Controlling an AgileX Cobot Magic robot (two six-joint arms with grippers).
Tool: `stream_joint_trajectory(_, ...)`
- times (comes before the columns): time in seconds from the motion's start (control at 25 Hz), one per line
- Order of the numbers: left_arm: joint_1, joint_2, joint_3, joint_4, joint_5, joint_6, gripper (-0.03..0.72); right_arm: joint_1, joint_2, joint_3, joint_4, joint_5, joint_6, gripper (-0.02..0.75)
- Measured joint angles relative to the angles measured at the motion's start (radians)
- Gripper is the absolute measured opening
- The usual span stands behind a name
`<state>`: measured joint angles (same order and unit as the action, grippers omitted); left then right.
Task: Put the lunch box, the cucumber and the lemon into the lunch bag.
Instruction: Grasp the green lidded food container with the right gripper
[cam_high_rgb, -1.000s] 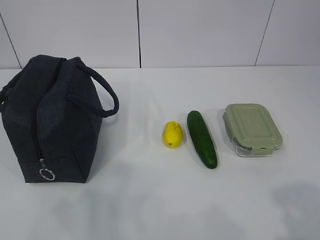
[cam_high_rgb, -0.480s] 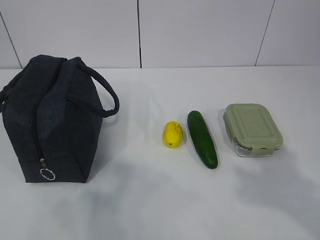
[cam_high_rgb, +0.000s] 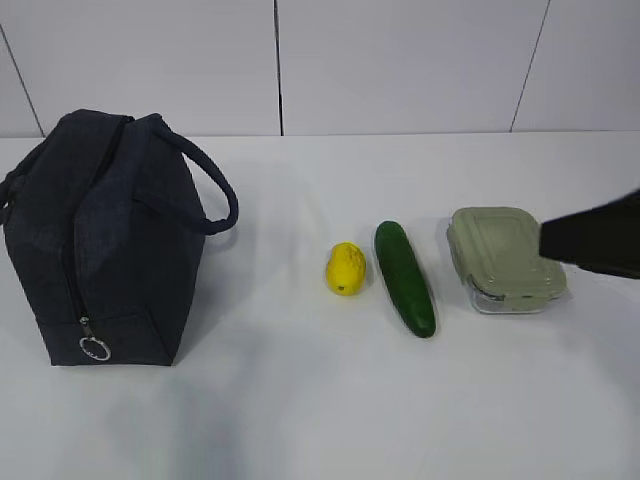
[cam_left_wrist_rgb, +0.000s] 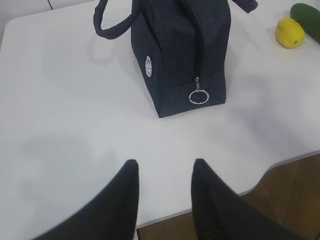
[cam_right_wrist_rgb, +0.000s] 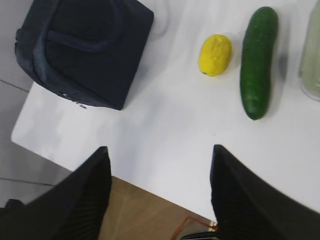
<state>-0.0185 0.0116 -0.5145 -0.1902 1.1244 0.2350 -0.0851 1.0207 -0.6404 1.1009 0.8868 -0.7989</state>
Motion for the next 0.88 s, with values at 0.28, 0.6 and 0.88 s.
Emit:
stream_joint_trajectory(0.28,0.0,0.0,0.0,0.0,0.0,0.0,0.239,-0.102,0.389,-0.236,0.171,0.274,-0.141,0.468)
stream_joint_trajectory(0.6,0.0,0.0,0.0,0.0,0.0,0.0,0.239,-0.263,0.62,-0.431,0.166,0.289,-0.131,0.468)
stream_joint_trajectory(0.88,0.0,0.0,0.0,0.0,0.0,0.0,0.239,-0.272,0.73,-0.516,-0.048,0.294,-0.132,0.468)
